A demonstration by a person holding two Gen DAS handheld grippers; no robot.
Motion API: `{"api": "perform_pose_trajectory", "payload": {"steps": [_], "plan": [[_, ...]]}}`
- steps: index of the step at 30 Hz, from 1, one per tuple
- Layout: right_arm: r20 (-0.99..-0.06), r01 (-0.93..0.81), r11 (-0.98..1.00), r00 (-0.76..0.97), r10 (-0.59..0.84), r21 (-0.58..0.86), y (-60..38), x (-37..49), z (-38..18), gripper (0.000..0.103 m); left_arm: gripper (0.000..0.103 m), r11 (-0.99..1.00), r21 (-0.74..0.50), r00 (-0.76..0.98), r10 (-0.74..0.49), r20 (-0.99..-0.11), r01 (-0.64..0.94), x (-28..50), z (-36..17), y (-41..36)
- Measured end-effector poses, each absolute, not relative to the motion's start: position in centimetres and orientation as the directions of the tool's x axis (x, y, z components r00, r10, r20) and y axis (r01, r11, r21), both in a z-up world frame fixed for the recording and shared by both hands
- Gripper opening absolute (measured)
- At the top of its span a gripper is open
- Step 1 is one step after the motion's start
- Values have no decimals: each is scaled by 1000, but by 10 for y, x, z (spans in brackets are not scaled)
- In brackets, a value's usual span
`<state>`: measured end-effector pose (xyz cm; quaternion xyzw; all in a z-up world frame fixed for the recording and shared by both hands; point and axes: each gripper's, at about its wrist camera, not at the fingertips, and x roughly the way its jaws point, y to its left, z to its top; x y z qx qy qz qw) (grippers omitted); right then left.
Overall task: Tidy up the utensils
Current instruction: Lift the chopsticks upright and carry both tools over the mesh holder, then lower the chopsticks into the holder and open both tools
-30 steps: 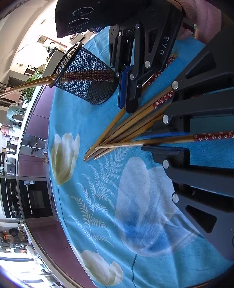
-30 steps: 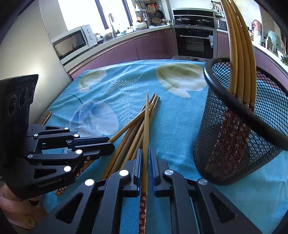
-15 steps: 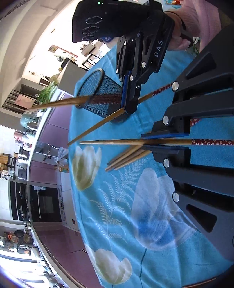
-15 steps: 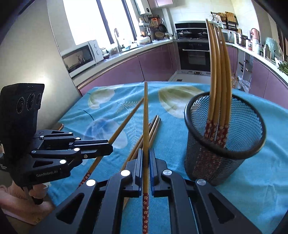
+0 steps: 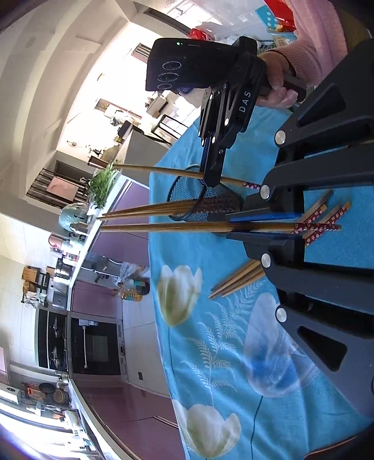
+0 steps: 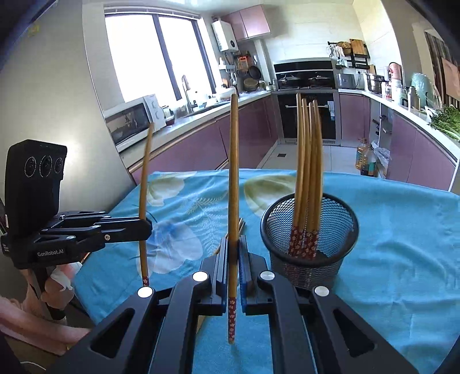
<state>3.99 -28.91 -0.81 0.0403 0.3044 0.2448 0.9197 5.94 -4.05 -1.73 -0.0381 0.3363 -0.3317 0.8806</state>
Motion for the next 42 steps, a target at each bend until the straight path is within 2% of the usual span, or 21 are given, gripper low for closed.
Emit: {"api": "perform_pose_trajectory", "payload": {"steps": [27, 42], "plan": [[-430, -398, 901, 793, 432, 170, -316, 35, 33, 6, 7, 713, -295, 588, -695, -414, 635, 83, 37, -79], [-387, -382, 915, 830, 403, 135, -328, 48, 51, 6, 7, 703, -290, 603, -709, -366, 650, 103, 58, -102]]}}
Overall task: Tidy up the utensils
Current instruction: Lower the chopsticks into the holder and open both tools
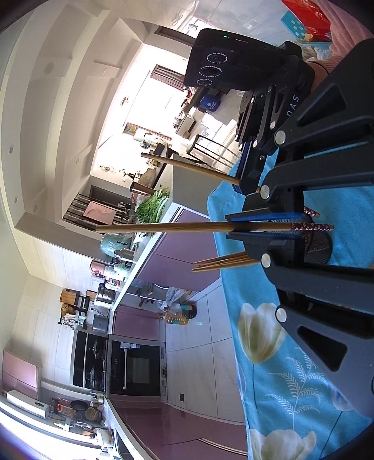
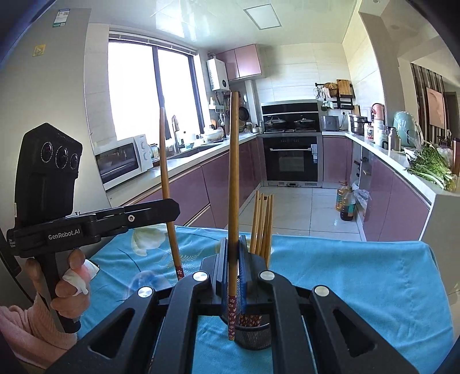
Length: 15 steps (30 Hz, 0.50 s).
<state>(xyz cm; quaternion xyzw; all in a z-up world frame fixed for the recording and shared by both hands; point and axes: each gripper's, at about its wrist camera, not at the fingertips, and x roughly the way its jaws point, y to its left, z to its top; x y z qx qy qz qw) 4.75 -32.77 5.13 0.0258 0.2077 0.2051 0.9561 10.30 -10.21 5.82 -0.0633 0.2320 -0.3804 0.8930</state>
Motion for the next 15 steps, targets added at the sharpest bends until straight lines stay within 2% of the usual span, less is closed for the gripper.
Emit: {"api": "perform_pose_trajectory", "payload": {"steps": [15], "plan": [[-348, -370, 922, 855, 385, 111, -327, 62, 62, 6, 7, 726, -238, 642, -684, -347, 645, 109, 62, -122]]}}
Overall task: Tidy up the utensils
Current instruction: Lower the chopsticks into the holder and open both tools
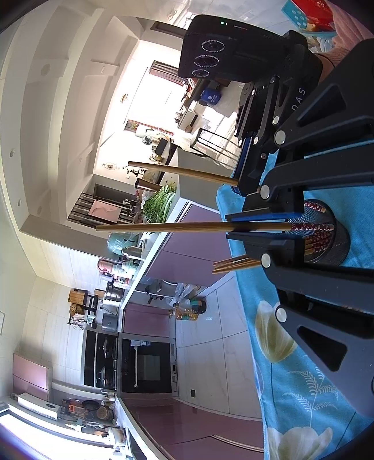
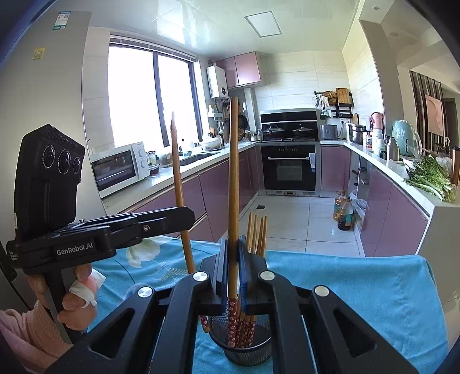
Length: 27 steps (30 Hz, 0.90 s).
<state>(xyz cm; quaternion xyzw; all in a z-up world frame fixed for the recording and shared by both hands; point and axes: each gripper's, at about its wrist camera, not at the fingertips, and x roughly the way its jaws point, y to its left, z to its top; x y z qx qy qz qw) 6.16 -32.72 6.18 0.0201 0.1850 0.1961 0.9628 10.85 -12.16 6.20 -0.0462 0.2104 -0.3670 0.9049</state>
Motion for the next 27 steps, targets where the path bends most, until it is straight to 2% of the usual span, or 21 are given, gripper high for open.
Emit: {"api": "perform_pose_trajectory", "payload": {"steps": [6, 16, 27], "plan": [[-370, -351, 928, 852, 371, 124, -328, 75, 53, 6, 7, 748, -198, 663, -656, -360, 633, 106, 54, -134], [-436, -323, 938, 831, 346, 129, -326, 88, 33, 6, 7, 755, -181, 632, -635, -445, 631, 110, 33, -143], [-554, -324, 936, 758, 344, 137, -324, 97, 8, 6, 7, 766, -162, 593, -595, -543, 622, 126, 16, -150]]}}
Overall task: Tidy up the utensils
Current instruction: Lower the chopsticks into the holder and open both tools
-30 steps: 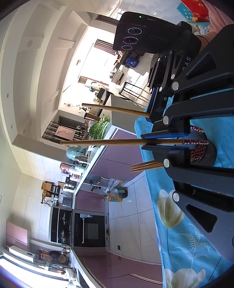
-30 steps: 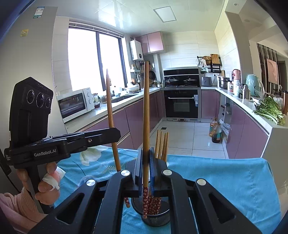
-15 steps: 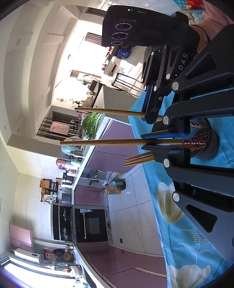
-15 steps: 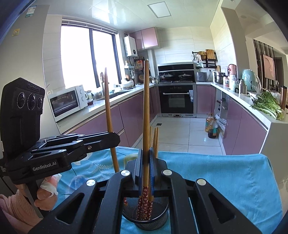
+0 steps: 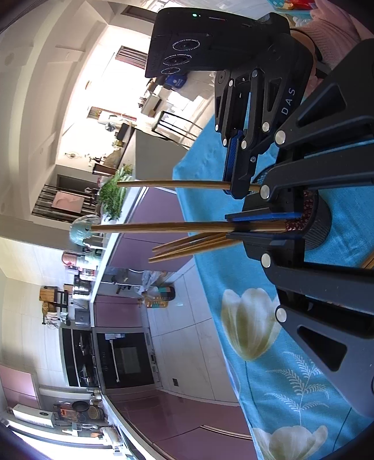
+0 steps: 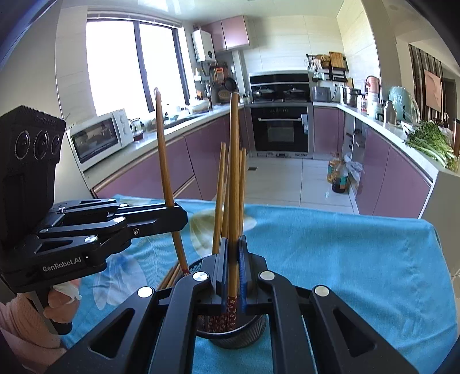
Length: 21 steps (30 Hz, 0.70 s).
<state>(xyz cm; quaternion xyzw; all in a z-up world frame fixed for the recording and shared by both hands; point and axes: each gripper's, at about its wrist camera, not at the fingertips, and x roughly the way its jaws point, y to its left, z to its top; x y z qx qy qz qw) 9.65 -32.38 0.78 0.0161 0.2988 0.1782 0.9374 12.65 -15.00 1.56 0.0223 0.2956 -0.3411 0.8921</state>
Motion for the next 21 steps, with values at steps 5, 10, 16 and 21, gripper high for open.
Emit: {"api": "perform_pose_trajectory", "payload": {"steps": [5, 10, 16, 21], "plan": [[-586, -315, 937, 735, 343, 153, -325, 105, 0, 6, 7, 767, -174, 571, -589, -572, 617, 135, 8, -150], [-597, -307, 937, 725, 343, 165, -326, 112, -5, 6, 7, 774, -179, 556, -575, -601, 607, 146, 0, -154], [-600, -294, 939, 724, 342, 180, -329, 119, -8, 7, 7, 778, -204, 546, -577, -607, 595, 157, -1, -152], [-596, -283, 938, 725, 346, 200, -332, 119, -9, 9, 8, 778, -220, 540, -581, -609, 589, 161, -1, -152]]}}
